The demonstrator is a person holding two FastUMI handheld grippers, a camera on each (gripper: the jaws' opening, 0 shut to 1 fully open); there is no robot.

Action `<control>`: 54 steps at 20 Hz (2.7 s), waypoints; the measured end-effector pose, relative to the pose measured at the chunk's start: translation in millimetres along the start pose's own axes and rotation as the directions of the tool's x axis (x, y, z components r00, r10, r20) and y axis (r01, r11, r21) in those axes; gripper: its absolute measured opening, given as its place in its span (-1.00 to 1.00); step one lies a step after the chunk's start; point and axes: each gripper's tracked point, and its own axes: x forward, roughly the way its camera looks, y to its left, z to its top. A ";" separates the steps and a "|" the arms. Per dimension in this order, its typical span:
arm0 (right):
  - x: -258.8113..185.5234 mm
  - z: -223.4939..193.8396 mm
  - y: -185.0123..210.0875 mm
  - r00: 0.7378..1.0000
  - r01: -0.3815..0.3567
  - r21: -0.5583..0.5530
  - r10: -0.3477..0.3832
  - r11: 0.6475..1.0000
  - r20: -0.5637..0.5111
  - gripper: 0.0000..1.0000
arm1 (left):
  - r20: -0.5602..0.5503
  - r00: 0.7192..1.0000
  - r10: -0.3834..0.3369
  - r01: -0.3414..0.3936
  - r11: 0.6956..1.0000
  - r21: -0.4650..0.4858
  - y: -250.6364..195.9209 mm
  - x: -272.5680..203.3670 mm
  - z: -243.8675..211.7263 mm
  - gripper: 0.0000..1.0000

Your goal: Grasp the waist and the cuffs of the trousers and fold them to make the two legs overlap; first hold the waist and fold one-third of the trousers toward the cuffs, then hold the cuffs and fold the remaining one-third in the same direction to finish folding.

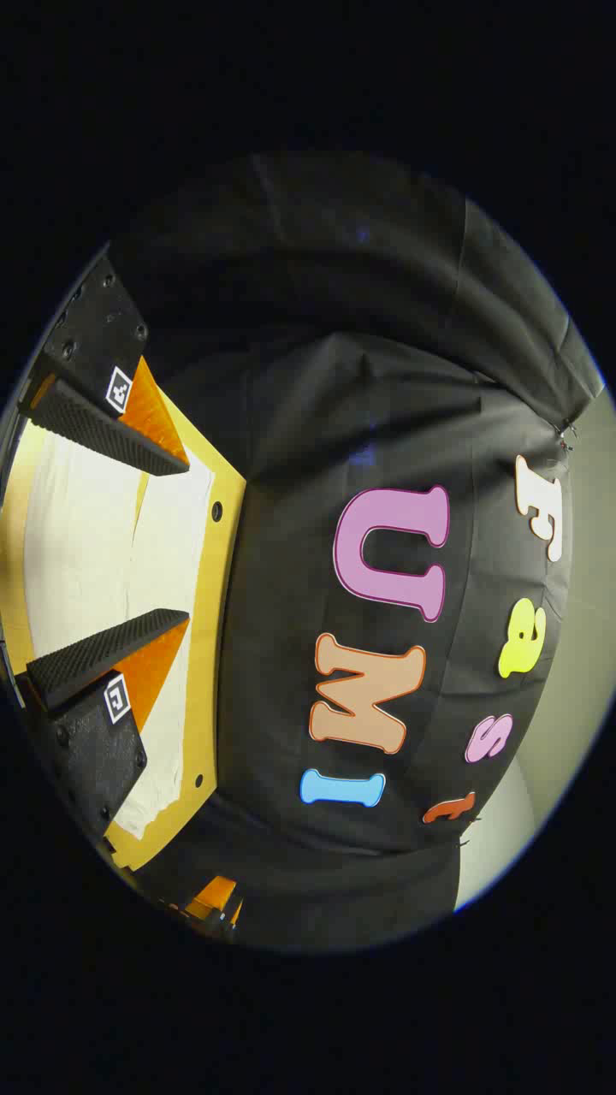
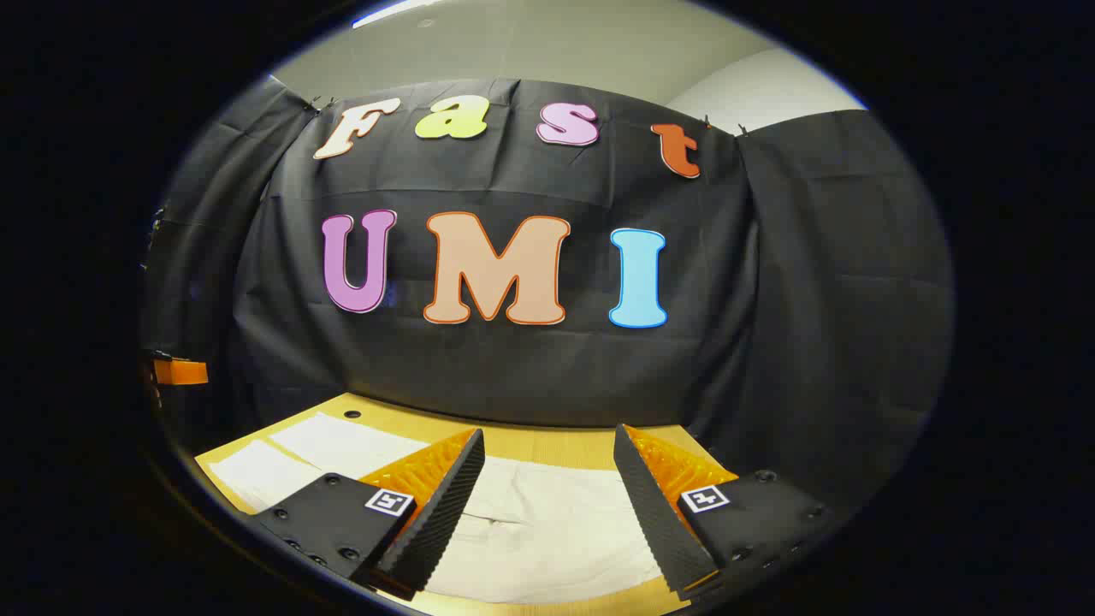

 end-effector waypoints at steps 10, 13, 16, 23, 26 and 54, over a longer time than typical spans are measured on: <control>8.4 -3.3 1.0 1.000 -0.025 0.002 0.025 1.000 -0.011 0.95 | -0.004 1.000 -0.005 0.005 0.999 -0.045 -7.1 4.6 0.4 0.88; 5.8 -10.6 2.8 0.999 -0.025 -0.003 0.025 1.000 -0.028 0.96 | -0.009 1.000 -0.011 0.010 0.999 -0.039 -8.0 2.7 -3.8 0.88; 1.2 -15.3 5.7 0.999 -0.022 -0.001 0.022 1.000 -0.039 0.96 | -0.025 1.000 -0.017 0.016 1.000 -0.024 -5.8 2.8 -11.5 0.88; -5.9 -24.6 6.9 0.998 0.006 -0.005 -0.006 1.000 -0.065 0.96 | -0.117 0.986 -0.119 0.126 0.991 0.052 11.2 17.0 -38.1 0.89; -12.0 -30.1 6.7 0.997 0.034 0.003 -0.033 0.999 -0.072 0.96 | -0.201 0.962 -0.186 0.204 0.976 0.078 22.2 24.7 -53.5 0.89; -54.1 -99.5 0.1 0.943 0.167 -0.056 -0.176 0.984 -0.281 0.94 | -0.976 0.217 -0.002 0.949 0.234 0.211 149.5 -43.4 -269.8 0.53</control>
